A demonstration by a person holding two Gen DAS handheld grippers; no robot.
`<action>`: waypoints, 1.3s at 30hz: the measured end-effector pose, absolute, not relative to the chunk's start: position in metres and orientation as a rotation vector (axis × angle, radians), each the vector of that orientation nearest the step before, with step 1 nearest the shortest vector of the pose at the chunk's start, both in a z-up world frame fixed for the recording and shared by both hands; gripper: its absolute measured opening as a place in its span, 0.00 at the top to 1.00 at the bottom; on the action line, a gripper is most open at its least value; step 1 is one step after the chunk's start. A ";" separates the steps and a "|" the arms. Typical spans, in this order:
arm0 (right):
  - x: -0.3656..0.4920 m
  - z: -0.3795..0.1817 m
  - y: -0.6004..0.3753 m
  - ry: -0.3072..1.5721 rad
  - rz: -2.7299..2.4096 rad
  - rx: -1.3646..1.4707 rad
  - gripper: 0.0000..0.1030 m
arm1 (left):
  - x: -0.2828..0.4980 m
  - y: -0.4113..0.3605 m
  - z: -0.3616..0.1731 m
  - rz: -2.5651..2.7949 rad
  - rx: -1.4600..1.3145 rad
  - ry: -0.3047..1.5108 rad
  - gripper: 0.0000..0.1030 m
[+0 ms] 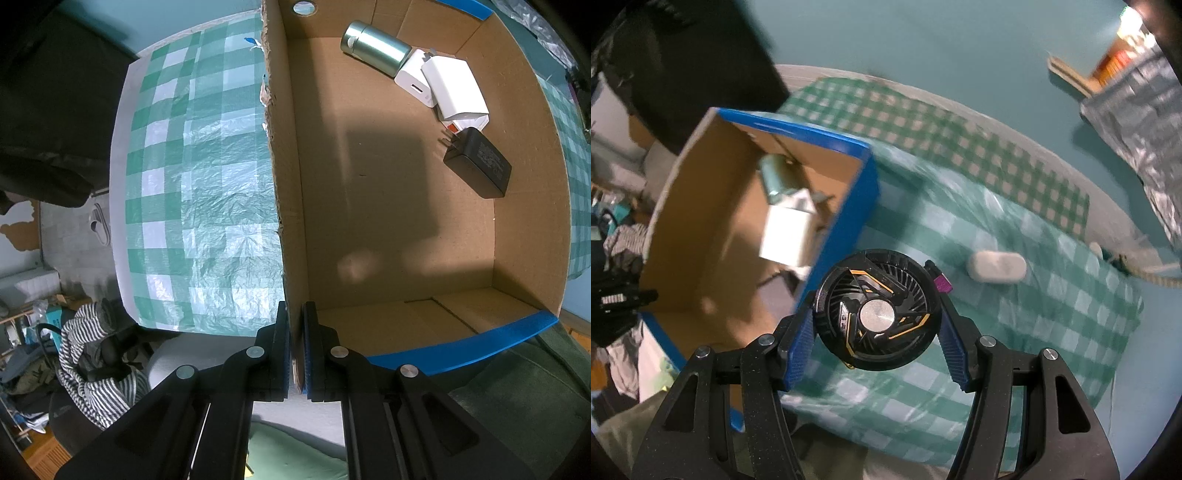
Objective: Organize rigid objects
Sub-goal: 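Carry the black fan with the right gripper over the box and lower it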
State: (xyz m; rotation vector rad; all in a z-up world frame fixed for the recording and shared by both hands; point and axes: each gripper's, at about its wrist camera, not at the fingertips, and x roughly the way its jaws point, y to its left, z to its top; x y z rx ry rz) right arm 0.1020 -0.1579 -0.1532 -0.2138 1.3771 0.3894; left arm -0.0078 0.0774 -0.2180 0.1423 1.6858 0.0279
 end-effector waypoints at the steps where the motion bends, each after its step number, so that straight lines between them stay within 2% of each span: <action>1: 0.101 -0.151 -0.153 1.373 0.401 -0.220 0.41 | -0.008 0.077 -0.218 0.028 0.142 1.686 0.94; 13: 0.097 -0.145 -0.096 1.353 0.508 -0.302 0.41 | -0.008 0.077 -0.218 0.028 0.142 1.686 0.94; 39: 0.093 -0.196 -0.037 1.439 0.558 -0.414 0.41 | -0.008 0.077 -0.218 0.028 0.140 1.684 0.94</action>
